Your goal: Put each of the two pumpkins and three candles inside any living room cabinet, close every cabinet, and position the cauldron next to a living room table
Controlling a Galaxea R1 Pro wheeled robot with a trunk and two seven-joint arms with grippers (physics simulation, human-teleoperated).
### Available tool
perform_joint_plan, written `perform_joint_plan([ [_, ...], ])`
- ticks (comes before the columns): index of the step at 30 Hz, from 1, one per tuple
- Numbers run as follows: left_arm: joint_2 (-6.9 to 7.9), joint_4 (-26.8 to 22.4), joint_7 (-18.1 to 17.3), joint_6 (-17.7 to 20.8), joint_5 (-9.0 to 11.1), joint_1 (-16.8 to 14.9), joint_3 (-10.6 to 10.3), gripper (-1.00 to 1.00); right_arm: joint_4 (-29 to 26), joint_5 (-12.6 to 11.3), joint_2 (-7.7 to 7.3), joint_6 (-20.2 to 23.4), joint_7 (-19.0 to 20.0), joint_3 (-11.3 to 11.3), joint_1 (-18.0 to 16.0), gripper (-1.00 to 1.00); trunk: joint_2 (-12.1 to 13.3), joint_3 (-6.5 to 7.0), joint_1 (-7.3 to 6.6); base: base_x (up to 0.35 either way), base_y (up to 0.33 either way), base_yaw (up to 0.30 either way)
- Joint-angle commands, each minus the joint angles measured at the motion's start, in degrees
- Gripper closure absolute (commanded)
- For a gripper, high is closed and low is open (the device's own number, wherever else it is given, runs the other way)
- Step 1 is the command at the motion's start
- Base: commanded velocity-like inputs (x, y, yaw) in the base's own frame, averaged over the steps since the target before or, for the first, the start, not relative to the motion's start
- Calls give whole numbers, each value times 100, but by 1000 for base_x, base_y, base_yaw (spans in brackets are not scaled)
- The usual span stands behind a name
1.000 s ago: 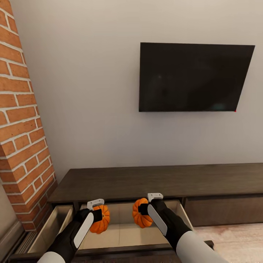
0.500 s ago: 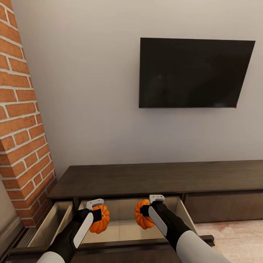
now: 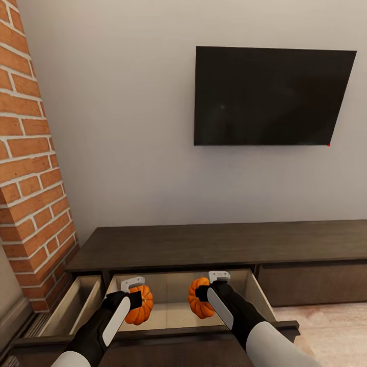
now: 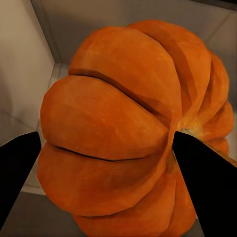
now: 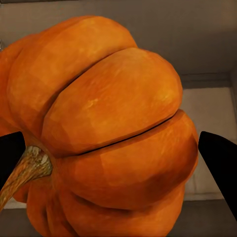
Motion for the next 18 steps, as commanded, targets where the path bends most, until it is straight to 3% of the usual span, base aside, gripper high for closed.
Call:
perform_joint_plan([
  [1,3,-10,57,13,50,-3,-15,100,-8,-57,-4,9,-52,27,-5,100,-3,-7,-1,0,0,0],
  [7,2,-12,54,16,50,-3,-15,100,-8,-57,-4,5,-52,27,-5,100,-3,-7,-1,14,0,0],
  [13,1,-12,53,17,50,-3,-15,100,-8,-57,-4,10,-52,27,-5,100,-3,-7,-1,233,0,0],
  [18,4,-12,53,21,50,-3,-15,100,-8,-57,-4,9,-52,27,-5,100,-3,-7,-1,78,0,0],
])
